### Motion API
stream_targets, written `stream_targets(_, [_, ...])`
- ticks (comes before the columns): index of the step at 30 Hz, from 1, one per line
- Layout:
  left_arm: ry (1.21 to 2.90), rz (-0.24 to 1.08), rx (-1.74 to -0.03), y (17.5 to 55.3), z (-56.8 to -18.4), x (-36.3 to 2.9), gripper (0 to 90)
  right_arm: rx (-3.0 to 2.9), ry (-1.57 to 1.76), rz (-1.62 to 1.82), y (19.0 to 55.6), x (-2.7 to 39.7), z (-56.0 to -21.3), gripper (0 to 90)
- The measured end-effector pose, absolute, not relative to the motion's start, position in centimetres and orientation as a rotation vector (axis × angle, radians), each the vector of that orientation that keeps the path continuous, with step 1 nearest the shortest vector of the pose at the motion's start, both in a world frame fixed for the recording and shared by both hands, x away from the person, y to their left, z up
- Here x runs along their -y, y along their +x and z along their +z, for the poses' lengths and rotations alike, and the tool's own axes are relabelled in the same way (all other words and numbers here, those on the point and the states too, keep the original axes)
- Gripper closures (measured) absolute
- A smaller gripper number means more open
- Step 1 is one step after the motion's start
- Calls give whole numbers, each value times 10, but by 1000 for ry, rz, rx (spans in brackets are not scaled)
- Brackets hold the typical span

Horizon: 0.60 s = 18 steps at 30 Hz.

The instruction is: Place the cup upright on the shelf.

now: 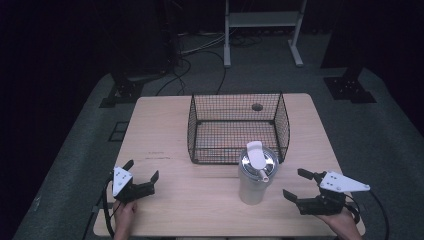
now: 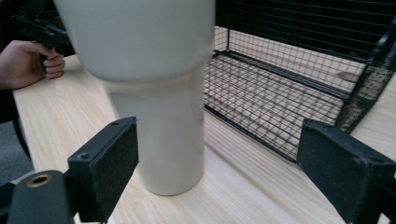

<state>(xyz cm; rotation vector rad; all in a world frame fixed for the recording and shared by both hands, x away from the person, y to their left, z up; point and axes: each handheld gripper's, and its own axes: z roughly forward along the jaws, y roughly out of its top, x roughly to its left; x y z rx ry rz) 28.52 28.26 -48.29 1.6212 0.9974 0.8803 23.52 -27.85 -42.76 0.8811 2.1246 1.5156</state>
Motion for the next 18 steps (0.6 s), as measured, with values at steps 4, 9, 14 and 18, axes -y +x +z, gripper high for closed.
stream_targets(4, [1621, 880, -997, 285, -483, -283, 0, -2148, 860, 1522, 235, 272, -428, 121])
stream_targets(9, [1621, 880, -996, 285, -483, -283, 0, -2169, 834, 1543, 234, 263, -428, 121])
stream_targets(14, [1620, 880, -997, 285, -483, -283, 0, -2204, 806, 1557, 234, 251, -430, 110])
stream_targets(18, [1620, 880, -997, 285, -483, -283, 0, -2226, 787, 1560, 236, 242, -432, 106])
